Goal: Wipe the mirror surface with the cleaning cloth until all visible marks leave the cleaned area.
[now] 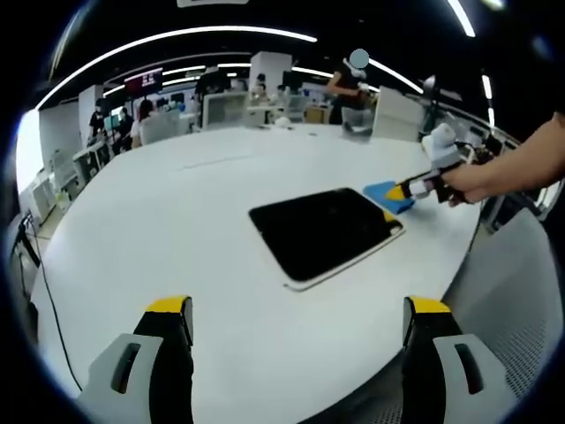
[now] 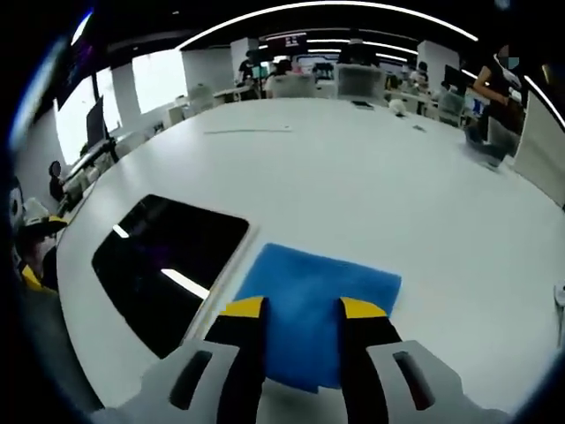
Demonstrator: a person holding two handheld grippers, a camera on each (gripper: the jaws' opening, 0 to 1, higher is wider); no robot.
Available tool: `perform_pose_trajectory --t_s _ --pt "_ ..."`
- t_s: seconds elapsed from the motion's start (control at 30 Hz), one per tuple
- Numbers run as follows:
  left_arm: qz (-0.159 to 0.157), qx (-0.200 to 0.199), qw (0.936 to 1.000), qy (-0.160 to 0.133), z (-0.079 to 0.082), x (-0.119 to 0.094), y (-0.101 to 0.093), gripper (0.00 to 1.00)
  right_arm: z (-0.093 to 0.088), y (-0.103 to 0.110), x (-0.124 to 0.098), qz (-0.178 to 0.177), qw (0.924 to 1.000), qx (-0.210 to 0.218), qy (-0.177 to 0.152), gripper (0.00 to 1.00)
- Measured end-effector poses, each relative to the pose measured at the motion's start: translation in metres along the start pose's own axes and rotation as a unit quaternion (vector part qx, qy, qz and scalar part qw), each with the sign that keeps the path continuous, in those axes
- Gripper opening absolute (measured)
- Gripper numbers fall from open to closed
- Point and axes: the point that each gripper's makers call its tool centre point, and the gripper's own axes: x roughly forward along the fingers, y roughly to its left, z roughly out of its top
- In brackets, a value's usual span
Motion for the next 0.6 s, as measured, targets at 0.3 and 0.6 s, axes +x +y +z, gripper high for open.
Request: perform_pose_trajectory --t_s 0.3,0.6 --pt "-0.004 0.005 1.0000 0.004 -0.0010 0.0002 -0.0017 1.00 0.0006 0.0084 0.0013 -0.015 0.9994 -0.032 -0.003 0.03" --pt "-0.003 0.010 0.9999 0.005 -0.0024 -0.0013 0.0009 1.00 0.0038 0.0051 -0.0038 -0.016 0.9998 -0.007 0.012 0.01"
